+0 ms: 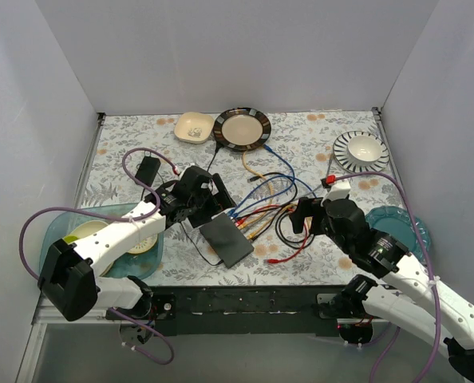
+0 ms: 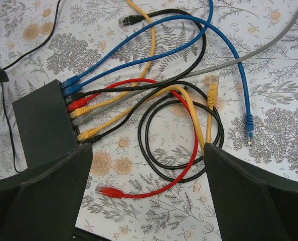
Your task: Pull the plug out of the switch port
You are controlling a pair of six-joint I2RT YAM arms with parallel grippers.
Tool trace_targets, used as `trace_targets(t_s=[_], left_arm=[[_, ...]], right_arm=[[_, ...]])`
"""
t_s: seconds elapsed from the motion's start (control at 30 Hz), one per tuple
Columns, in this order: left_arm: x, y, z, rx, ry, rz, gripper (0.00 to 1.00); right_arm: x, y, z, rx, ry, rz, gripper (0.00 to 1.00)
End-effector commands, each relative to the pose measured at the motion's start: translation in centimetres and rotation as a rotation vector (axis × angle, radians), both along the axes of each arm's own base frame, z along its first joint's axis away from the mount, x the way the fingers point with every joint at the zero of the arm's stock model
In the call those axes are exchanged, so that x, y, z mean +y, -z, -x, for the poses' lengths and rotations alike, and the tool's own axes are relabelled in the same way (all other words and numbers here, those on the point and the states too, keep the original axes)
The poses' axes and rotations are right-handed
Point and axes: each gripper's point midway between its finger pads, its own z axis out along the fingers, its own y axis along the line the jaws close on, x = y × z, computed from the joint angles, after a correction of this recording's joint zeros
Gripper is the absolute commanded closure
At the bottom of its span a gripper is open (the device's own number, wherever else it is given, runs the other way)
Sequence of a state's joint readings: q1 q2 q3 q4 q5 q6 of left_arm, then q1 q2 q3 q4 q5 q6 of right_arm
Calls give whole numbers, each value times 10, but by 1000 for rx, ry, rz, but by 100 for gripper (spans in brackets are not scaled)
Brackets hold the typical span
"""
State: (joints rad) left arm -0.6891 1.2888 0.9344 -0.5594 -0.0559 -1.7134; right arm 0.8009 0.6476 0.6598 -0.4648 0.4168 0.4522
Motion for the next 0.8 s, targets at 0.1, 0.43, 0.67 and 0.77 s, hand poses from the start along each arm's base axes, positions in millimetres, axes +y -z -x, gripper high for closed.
trace_targets(t_s=[0.1,0.43,0.67,0.77], left_arm=[[4,-20,-7,-67,22,-19,2],[17,-14,-13,-55,31,-143,2],[45,-10,-18,-41,-92,-158,2],[48,0,-16,-4,-95,-113,2]], right_arm=[[31,-13,-5,-22,-96,-74,1],[54,3,-10,63,-185,-1,1],[71,16,-2,108,-268,-30,2],[76,25,2,157,-287,-30,4]])
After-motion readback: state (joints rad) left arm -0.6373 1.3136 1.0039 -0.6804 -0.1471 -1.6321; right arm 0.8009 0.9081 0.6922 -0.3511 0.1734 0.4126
